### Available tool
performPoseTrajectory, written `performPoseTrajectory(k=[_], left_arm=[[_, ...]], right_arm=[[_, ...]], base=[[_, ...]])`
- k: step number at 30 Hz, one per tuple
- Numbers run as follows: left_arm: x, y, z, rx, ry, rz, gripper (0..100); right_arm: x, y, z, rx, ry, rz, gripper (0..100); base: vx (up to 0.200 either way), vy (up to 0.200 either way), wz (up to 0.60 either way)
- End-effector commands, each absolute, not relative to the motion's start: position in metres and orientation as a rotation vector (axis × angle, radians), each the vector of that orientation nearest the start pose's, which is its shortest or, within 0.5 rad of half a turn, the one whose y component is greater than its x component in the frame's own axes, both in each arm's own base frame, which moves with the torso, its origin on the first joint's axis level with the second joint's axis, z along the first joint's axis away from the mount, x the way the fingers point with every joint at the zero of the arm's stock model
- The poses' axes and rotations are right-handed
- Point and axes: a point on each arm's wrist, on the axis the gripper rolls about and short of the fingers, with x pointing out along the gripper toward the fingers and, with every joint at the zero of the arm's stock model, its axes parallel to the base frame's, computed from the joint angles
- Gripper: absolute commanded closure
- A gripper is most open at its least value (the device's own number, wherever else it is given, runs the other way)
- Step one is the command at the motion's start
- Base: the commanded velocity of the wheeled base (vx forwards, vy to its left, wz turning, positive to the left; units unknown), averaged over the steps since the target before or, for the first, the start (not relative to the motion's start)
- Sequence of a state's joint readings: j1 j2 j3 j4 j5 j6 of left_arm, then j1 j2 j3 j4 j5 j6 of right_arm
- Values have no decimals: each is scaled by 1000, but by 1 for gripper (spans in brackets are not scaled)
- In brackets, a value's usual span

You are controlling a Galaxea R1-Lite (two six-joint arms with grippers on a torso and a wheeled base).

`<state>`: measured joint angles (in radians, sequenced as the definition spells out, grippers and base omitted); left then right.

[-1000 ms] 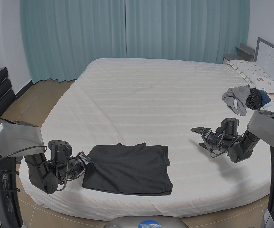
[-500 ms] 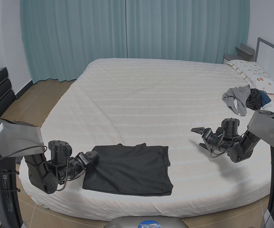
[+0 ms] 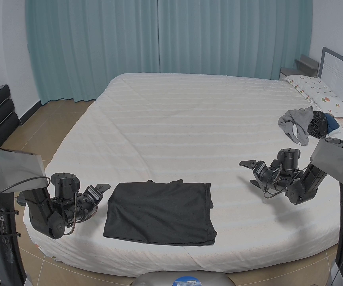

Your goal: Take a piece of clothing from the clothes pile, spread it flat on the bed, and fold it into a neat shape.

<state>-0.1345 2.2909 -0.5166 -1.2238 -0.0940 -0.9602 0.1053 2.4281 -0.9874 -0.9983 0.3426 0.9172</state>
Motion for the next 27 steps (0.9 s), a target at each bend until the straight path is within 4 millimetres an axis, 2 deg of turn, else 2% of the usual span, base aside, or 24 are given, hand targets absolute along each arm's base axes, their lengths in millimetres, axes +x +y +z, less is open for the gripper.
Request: performPoseTrajectory(k=[1,4,8,12,13,15,19,20,21,23,25,26,27], left_arm=[[321,-30,-8,-978,576,102,0],[317,-24,-8,-991,577,122,0],[299,-20,-7,-1001,609,112,0],[291,-18,-8,-990,588,120,0],[283,-12,3,-981,512,146,0],[273,-6,23,-966,436,132,0],[254,-7,54,-906,355,81,0],[254,-7,54,-906,355,81,0],[243,-7,69,-868,311,53,0],[236,-7,82,-832,266,28,0],[236,-7,82,-832,266,28,0],[225,-6,99,-741,182,27,0],[223,-5,104,-710,151,38,0]], right_arm=[[408,55,5,919,590,219,0],[405,59,12,905,587,234,0],[401,72,17,875,593,267,0],[387,76,29,811,576,270,0],[371,80,43,754,562,290,0],[355,77,52,698,552,301,0],[332,70,65,595,519,289,0],[332,70,65,595,519,289,0],[319,67,76,560,476,258,0],[305,64,87,547,429,246,0],[305,64,87,547,429,246,0],[283,59,108,521,353,266,0],[276,58,114,504,332,274,0]], base=[[0,0,0],[0,0,0],[0,0,0],[0,0,0],[0,0,0],[0,0,0],[0,0,0],[0,0,0],[0,0,0],[0,0,0],[0,0,0],[0,0,0],[0,0,0]])
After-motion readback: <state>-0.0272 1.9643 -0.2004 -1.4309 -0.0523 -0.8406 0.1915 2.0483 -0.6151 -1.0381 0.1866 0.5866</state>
